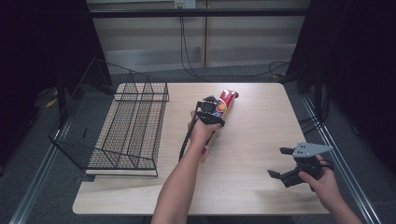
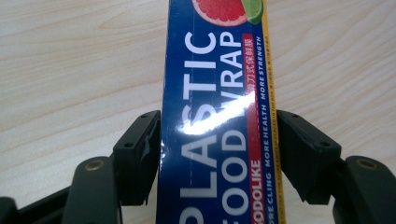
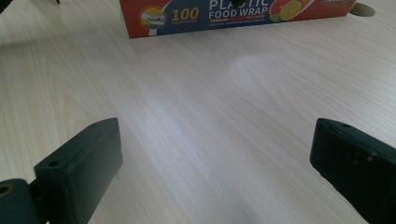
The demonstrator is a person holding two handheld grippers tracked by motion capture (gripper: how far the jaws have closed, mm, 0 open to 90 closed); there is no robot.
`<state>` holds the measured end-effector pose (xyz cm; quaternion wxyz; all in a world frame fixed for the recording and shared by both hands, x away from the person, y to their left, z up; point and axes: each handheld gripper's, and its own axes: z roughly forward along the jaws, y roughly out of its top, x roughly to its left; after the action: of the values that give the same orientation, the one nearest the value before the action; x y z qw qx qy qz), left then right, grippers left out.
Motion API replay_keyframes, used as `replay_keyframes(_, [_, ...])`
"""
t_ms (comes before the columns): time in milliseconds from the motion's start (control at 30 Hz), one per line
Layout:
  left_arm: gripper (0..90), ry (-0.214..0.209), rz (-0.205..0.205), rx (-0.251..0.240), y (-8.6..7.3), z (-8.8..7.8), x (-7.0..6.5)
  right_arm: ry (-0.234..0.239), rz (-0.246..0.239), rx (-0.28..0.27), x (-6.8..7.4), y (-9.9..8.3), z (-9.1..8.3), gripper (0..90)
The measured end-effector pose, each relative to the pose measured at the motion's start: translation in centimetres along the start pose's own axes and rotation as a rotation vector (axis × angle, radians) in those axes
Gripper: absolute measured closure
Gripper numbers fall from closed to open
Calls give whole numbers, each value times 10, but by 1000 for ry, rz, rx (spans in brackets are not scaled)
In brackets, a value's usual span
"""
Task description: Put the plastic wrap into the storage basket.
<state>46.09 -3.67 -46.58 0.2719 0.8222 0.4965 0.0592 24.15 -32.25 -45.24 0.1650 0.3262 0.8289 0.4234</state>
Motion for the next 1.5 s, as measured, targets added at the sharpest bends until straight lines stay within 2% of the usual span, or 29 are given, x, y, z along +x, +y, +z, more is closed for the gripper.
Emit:
replay_keyframes(100, [383, -10, 4, 15, 3, 1, 2, -3, 0, 2, 0, 0, 0, 19])
replay_keyframes(133, [383, -2, 22, 28, 4, 1, 1, -3, 2, 2, -1, 0, 0, 19])
replay_keyframes(167, [419, 9, 24, 36, 6, -1, 0, -4, 4, 2, -1, -1, 0, 19])
replay_keyframes(233, [429, 25, 35, 77, 7, -3, -2, 3, 1, 1, -1, -1, 0, 19])
replay_keyframes(267, [432, 25, 35, 77, 7, -3, -2, -4, 1, 3, -1, -1, 0, 19])
replay_keyframes(300, [435, 17, 23, 99, 7, -7, -2, 3, 1, 1, -1, -1, -1, 19])
replay_keyframes(333, [436, 17, 23, 99, 7, -7, -2, 3, 1, 1, -1, -1, -1, 19])
replay_keyframes(367, [438, -3, 11, 97, 8, -11, 0, 0, 1, -1, -2, -2, -2, 19])
replay_keyframes(400, [439, -3, 11, 97, 8, -11, 0, 0, 1, -1, -2, -2, -2, 19])
replay_keyframes(467, [440, 16, 34, 127, 10, -20, 0, -7, 5, -4, -3, -2, -2, 20])
replay_keyframes(500, [440, 16, 34, 127, 10, -20, 0, -7, 5, -4, -3, -2, -2, 20])
replay_keyframes(533, [440, 15, 17, 128, 11, -25, 1, -10, 5, -5, -3, -2, -3, 19])
replay_keyframes(600, [442, 4, 22, 130, 11, -30, 3, -10, 5, -6, -3, -2, -3, 19])
replay_keyframes(767, [444, 16, 11, 139, 12, -43, 7, -10, -2, -3, -2, -1, -2, 19])
replay_keyframes(1200, [444, 21, -12, 146, 15, -65, 16, -11, -3, -1, -2, -2, -3, 19])
replay_keyframes(1233, [444, 30, -10, 155, 16, -68, 17, -9, -1, 0, -2, -2, -3, 19])
replay_keyframes(1267, [444, 32, -27, 140, 16, -70, 17, -9, -2, 0, -2, -2, -3, 19])
replay_keyframes(1367, [445, 42, -23, 144, 17, -79, 22, -5, 0, -5, -1, -1, -2, 19])
replay_keyframes(1400, [445, 44, -36, 143, 18, -82, 22, -3, 1, -4, -1, -1, -2, 19])
replay_keyframes(1500, [445, 50, -38, 140, 19, -88, 25, -7, -5, -4, -1, -1, -2, 20])
